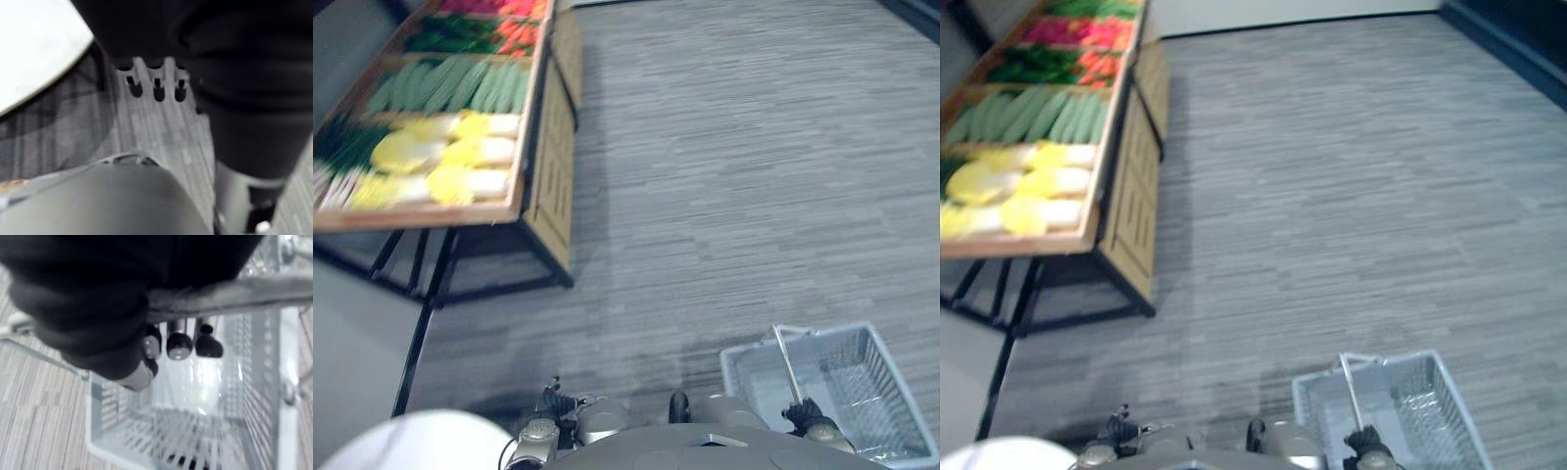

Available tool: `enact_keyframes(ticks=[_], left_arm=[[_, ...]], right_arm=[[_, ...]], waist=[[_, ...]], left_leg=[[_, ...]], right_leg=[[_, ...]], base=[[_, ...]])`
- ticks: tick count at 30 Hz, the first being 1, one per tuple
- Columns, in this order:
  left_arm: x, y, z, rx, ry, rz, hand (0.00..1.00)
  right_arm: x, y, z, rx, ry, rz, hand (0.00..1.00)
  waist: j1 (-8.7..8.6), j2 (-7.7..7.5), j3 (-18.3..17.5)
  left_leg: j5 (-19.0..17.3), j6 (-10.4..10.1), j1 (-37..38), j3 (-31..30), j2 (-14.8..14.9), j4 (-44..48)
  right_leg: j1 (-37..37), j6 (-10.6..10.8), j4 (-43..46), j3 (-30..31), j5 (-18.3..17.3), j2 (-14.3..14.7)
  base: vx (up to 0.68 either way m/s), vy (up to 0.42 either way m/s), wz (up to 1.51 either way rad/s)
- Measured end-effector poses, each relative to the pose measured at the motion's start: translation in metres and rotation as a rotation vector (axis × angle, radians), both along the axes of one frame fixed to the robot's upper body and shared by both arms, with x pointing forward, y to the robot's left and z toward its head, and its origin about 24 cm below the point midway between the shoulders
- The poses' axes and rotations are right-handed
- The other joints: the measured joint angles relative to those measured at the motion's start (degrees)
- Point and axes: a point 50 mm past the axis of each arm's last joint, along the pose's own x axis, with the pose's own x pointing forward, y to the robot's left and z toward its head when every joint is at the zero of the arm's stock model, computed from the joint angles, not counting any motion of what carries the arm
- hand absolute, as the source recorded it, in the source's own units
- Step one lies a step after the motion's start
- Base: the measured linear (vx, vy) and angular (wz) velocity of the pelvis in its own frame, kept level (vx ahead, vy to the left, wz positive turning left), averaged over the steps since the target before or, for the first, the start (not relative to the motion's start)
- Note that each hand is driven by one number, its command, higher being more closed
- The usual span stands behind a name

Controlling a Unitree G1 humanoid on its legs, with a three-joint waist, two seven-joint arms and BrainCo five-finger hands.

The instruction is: Pick vegetable in the basket

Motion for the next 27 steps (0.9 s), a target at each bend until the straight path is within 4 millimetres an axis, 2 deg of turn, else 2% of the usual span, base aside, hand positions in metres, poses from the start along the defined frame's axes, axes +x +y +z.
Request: enact_keyframes(ticks=[1, 2, 4, 5, 6, 7, 8, 9, 10, 11, 12, 13, 14, 15, 16, 17, 19, 20, 21, 22, 23, 24, 25, 26, 27], left_arm=[[0.004, 0.000, 0.001, -0.003, -0.014, 0.004, 0.00], [0.009, 0.001, 0.002, 0.002, -0.024, -0.008, 0.00], [0.012, -0.001, 0.003, 0.003, -0.029, -0.029, 0.00], [0.014, -0.002, 0.004, 0.002, -0.036, -0.035, 0.00], [0.012, 0.002, 0.004, 0.012, -0.029, -0.038, 0.00], [0.011, 0.005, 0.004, 0.022, -0.025, -0.040, 0.00], [0.012, 0.008, 0.005, 0.030, -0.024, -0.044, 0.00], [0.012, 0.011, 0.005, 0.040, -0.020, -0.054, 0.00], [0.011, 0.014, 0.005, 0.046, -0.017, -0.056, 0.00], [0.010, 0.016, 0.005, 0.055, -0.005, -0.065, 0.00], [0.007, 0.018, 0.005, 0.061, 0.002, -0.073, 0.00], [0.005, 0.017, 0.004, 0.059, 0.009, -0.076, 0.00], [0.004, 0.015, 0.004, 0.045, 0.009, -0.062, 0.00], [0.004, 0.015, 0.004, 0.044, 0.009, -0.062, 0.00], [0.007, 0.014, 0.004, 0.040, 0.003, -0.062, 0.00], [0.011, 0.011, 0.004, 0.035, -0.006, -0.063, 0.00], [0.014, 0.006, 0.004, 0.021, -0.015, -0.064, 0.00], [0.017, 0.002, 0.004, 0.012, -0.023, -0.066, 0.00], [0.019, 0.001, 0.004, 0.007, -0.028, -0.062, 0.00], [0.019, 0.002, 0.005, 0.008, -0.031, -0.055, 0.00], [0.018, 0.008, 0.005, 0.011, -0.039, -0.003, 0.00], [0.017, 0.004, 0.004, -0.010, -0.043, 0.042, 0.00], [0.018, -0.001, 0.004, -0.028, -0.047, 0.045, 0.00], [0.016, -0.011, 0.002, -0.056, -0.048, 0.066, 0.00], [0.012, -0.014, 0.001, -0.069, -0.048, 0.094, 0.00]], right_arm=[[-0.002, -0.002, 0.000, -0.004, -0.001, -0.013, 1.00], [-0.008, -0.004, 0.000, -0.009, 0.004, -0.030, 1.00], [-0.014, -0.003, -0.001, -0.003, 0.010, -0.056, 1.00], [-0.016, 0.000, -0.002, 0.004, 0.012, -0.077, 1.00], [-0.020, 0.004, -0.003, 0.011, 0.014, -0.077, 1.00], [-0.021, 0.007, -0.004, 0.020, 0.011, -0.077, 1.00], [-0.025, 0.009, -0.005, 0.026, 0.013, -0.079, 1.00], [-0.024, 0.012, -0.005, 0.030, -0.001, -0.096, 1.00], [-0.024, 0.014, -0.006, 0.039, -0.006, -0.111, 1.00], [-0.025, 0.018, -0.007, 0.049, -0.010, -0.127, 1.00], [-0.027, 0.020, -0.008, 0.058, -0.010, -0.139, 1.00], [-0.032, 0.022, -0.008, 0.060, -0.005, -0.155, 1.00], [-0.034, 0.022, -0.008, 0.066, -0.008, -0.178, 1.00], [-0.034, 0.022, -0.008, 0.067, -0.008, -0.179, 1.00], [-0.030, 0.023, -0.008, 0.073, -0.027, -0.191, 1.00], [-0.028, 0.024, -0.007, 0.078, -0.044, -0.209, 1.00], [-0.027, 0.023, -0.007, 0.076, -0.051, -0.219, 1.00], [-0.026, 0.022, -0.006, 0.075, -0.062, -0.226, 1.00], [-0.026, 0.020, -0.006, 0.073, -0.066, -0.240, 1.00], [-0.028, 0.020, -0.006, 0.072, -0.063, -0.248, 1.00], [-0.033, 0.022, -0.007, 0.081, -0.052, -0.267, 1.00], [-0.034, 0.018, -0.007, 0.074, -0.056, -0.299, 1.00], [-0.035, 0.015, -0.006, 0.066, -0.058, -0.309, 1.00], [-0.036, 0.011, -0.004, 0.057, -0.067, -0.322, 1.00], [-0.039, 0.011, -0.005, 0.058, -0.058, -0.326, 1.00]], waist=[[0.01, 0.06, 0.2], [-0.08, -0.01, 0.3], [-0.02, 0.07, 0.3], [0.92, -0.26, 0.3], [1.95, -1.33, -0.1], [1.76, -2.07, -0.4], [1.46, -3.13, -0.7], [1.48, -4.21, -0.5], [1.54, -4.74, -0.3], [1.02, -5.21, -0.1], [-0.05, -5.63, 0.0], [-0.43, -5.55, 0.2], [-0.88, -4.61, 0.4], [-1.00, -4.55, 0.5], [-1.62, -4.26, 0.6], [-1.79, -3.95, 0.7], [-1.85, -3.26, 0.8], [-2.10, -3.25, 0.7], [-2.12, -3.50, 0.6], [-1.96, -4.05, 0.6], [-1.55, -5.95, 1.0], [-1.67, -3.81, 1.9], [-1.89, -3.40, 2.1], [-1.72, -2.50, 2.0], [-1.59, -2.03, 1.6]], left_leg=[[0.4, -0.3, -2.2, -0.3, -1.6, -6.5], [2.8, -0.7, -3.8, 0.1, -3.9, -15.9], [7.5, -0.4, -4.3, 1.1, -5.6, -25.6], [12.6, 1.8, -4.4, 1.7, -6.0, -27.6], [14.6, 5.0, -3.6, 1.6, -7.3, -27.0], [13.5, 6.2, -3.3, 1.6, -8.3, -26.6], [12.0, 7.4, -2.5, 1.7, -9.5, -26.5], [10.3, 7.2, 0.0, 1.6, -10.9, -27.3], [9.9, 7.3, 1.7, 1.2, -11.8, -28.1], [9.1, 7.7, 4.4, -0.2, -12.8, -29.4], [8.6, 7.9, 7.2, -1.5, -13.4, -30.1], [8.0, 7.9, 11.2, -3.6, -13.9, -31.7], [8.0, 7.9, 15.8, -6.7, -13.6, -34.6], [8.0, 7.9, 16.3, -7.0, -13.4, -34.8], [8.0, 7.8, 18.5, -9.6, -12.3, -36.4], [7.8, 7.4, 19.7, -11.7, -11.2, -37.1], [7.2, 6.6, 20.7, -14.2, -9.3, -37.7], [6.2, 5.0, 20.7, -16.7, -7.6, -37.7], [4.8, 3.4, 20.7, -18.3, -6.9, -37.7], [3.7, 2.3, 20.8, -19.3, -6.7, -37.7], [0.4, -0.2, 22.4, -21.1, -6.0, -38.1], [-0.7, -1.8, 24.1, -21.4, -3.7, -38.2], [-0.8, -2.0, 23.9, -21.3, -3.4, -36.6], [-0.6, -1.5, 22.7, -20.6, -3.7, -32.8], [-0.3, -1.1, 22.7, -21.3, -3.1, -31.1]], right_leg=[[1.3, -0.1, -1.7, 0.6, -0.1, -0.7], [3.5, 0.8, -3.5, 1.1, -0.4, -1.2], [5.3, 2.4, -5.2, 1.4, -0.8, -1.3], [6.3, 3.4, -4.8, 2.4, -2.3, -1.4], [6.7, 5.3, -2.3, 3.1, -5.1, -2.9], [6.6, 6.6, 0.2, 3.1, -6.4, -4.0], [4.6, 8.8, 5.7, 2.6, -7.7, -5.2], [-0.8, 13.3, 20.4, 1.8, -8.1, -6.7], [-2.9, 16.5, 27.1, 1.7, -7.0, -7.3], [-5.9, 21.0, 36.2, 1.8, -3.5, -8.4], [-7.6, 20.9, 43.1, 1.0, -2.6, -9.6], [-9.2, 20.2, 48.4, -1.4, -3.2, -11.5], [-11.4, 17.2, 48.8, -5.1, -5.0, -13.9], [-11.7, 16.9, 48.6, -5.5, -5.1, -14.1], [-13.8, 14.6, 44.6, -7.8, -6.4, -14.8], [-15.8, 13.7, 39.6, -7.6, -6.8, -14.5], [-17.5, 13.2, 30.0, -6.0, -6.1, -13.5], [-18.7, 13.4, 15.9, -1.0, -1.2, -12.9], [-19.1, 13.7, 8.1, 1.5, 3.0, -13.5], [-18.8, 14.2, 3.4, 3.0, 5.3, -14.5], [-17.8, 17.6, -1.3, 4.6, 9.6, -16.4], [-17.6, 18.0, 3.7, 3.0, 10.9, -14.8], [-18.1, 17.1, 7.1, 2.5, 9.3, -14.5], [-19.1, 15.7, 14.7, 2.5, 3.1, -14.3], [-19.0, 14.6, 19.4, 2.1, -1.0, -13.9]], base=[[0.34, 0.283, -0.66], [0.38, 0.272, -0.44], [0.33, 0.188, -0.23], [0.44, 0.238, -0.45], [0.49, 0.249, -0.38], [0.56, 0.235, -0.11], [0.53, 0.216, 0.09], [0.51, 0.213, 0.09], [0.38, 0.175, 0.28], [0.40, 0.152, 0.57], [0.62, 0.133, 0.87], [0.72, 0.083, 1.07], [0.51, 0.016, 0.84], [0.46, -0.080, 0.96], [0.44, -0.147, 0.91], [0.52, -0.197, 1.02], [0.42, -0.277, 0.97], [0.50, -0.415, 1.28], [0.42, -0.393, 1.22], [0.47, -0.479, 1.04], [0.46, -0.532, 0.99], [0.43, -0.514, 1.00], [0.37, -0.440, 0.95], [0.35, -0.387, 1.03], [0.44, -0.449, 1.02]])
